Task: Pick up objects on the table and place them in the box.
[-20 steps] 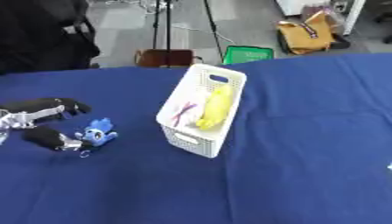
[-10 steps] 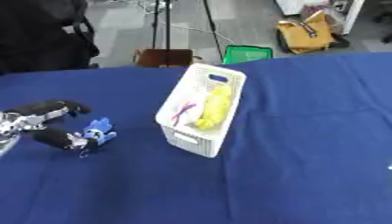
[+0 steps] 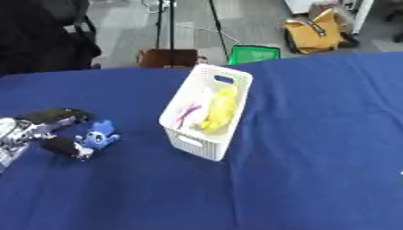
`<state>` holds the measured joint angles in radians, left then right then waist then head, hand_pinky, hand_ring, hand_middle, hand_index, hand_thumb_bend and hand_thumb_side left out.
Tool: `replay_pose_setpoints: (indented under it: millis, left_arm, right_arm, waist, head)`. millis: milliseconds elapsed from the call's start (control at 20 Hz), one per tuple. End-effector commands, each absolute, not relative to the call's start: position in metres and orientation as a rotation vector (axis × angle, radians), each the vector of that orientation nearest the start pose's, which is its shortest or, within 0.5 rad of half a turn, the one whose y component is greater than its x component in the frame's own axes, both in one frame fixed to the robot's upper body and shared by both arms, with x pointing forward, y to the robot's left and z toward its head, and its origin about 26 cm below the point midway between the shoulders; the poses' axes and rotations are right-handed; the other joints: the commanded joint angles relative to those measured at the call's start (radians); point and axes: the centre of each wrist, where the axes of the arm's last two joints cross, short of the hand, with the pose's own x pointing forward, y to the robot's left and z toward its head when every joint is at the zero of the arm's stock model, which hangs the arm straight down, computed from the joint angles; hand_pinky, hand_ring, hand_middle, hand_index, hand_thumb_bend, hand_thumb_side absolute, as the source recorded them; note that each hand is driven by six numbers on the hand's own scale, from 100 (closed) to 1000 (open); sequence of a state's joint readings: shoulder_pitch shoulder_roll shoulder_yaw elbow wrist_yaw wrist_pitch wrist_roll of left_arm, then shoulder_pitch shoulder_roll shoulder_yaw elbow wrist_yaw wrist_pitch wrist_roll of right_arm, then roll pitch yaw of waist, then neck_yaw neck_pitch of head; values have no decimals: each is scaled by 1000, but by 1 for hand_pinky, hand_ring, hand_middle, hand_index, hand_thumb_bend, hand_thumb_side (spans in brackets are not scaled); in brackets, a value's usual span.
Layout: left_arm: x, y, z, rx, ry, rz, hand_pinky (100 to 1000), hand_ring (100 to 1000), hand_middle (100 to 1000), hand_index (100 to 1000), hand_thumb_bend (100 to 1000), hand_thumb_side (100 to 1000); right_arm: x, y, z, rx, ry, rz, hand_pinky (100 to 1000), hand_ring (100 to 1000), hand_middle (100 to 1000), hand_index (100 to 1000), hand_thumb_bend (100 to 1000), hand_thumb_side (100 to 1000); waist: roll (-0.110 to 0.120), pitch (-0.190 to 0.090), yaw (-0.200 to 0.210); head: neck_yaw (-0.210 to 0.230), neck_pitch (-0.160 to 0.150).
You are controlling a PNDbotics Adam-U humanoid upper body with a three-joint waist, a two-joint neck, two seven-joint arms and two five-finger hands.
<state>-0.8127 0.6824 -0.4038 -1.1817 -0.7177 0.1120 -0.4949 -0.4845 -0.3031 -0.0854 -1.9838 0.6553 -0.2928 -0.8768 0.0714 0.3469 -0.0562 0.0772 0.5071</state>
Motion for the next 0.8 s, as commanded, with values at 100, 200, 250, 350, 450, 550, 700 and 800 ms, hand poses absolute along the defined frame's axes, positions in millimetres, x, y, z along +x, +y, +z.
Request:
replay_pose_setpoints:
  millis: [100, 200, 250, 350, 450, 550, 700, 800]
  left_arm:
    - [440, 305, 211, 956, -1121, -1488, 755, 871, 873, 974, 500, 623]
    - [441, 304, 209, 962, -1124, -1478, 749, 869, 871, 973, 494, 622]
    - [442, 304, 209, 969, -1124, -1477, 735, 862, 863, 972, 483, 621]
    - [443, 303, 208, 988, -1124, -1482, 734, 861, 862, 971, 482, 620]
    - [444, 303, 206, 998, -1120, -1485, 708, 853, 852, 968, 462, 618]
    - [445, 303, 204, 1004, -1113, -1486, 676, 836, 834, 960, 440, 610]
    - [445, 304, 201, 1007, -1105, -1486, 633, 796, 808, 941, 418, 599]
    - [446, 304, 201, 1008, -1102, -1488, 580, 751, 780, 920, 398, 581]
  right_arm:
    - [310, -258, 262, 1084, 2845, 447, 769, 753, 690, 776, 100, 848]
    - [310, -258, 262, 1085, 2844, 448, 769, 753, 689, 775, 100, 846]
    - [310, -258, 262, 1085, 2844, 449, 769, 753, 689, 775, 100, 847]
    - [310, -258, 262, 1086, 2843, 450, 769, 753, 689, 775, 100, 847]
    - [310, -258, 262, 1086, 2843, 451, 769, 754, 689, 775, 100, 847]
    - [310, -259, 263, 1087, 2841, 454, 769, 753, 689, 775, 100, 846]
    - [310, -259, 263, 1089, 2836, 460, 769, 753, 688, 775, 100, 846]
    - [310, -259, 263, 1090, 2834, 463, 769, 754, 687, 775, 100, 845]
  waist:
    - [-3, -16, -3]
    - [-3, -15, -5]
    - [-4, -15, -5]
    - [-4, -14, -6]
    - [-4, -14, -7]
    - [-4, -13, -8]
    - [-5, -13, -10]
    - [-5, -13, -9]
  head:
    - [4, -15]
    - [5, -16]
    - [5, -16]
    - [6, -17]
    - [6, -17]
    - [6, -18]
    - [7, -17]
    - [8, -15]
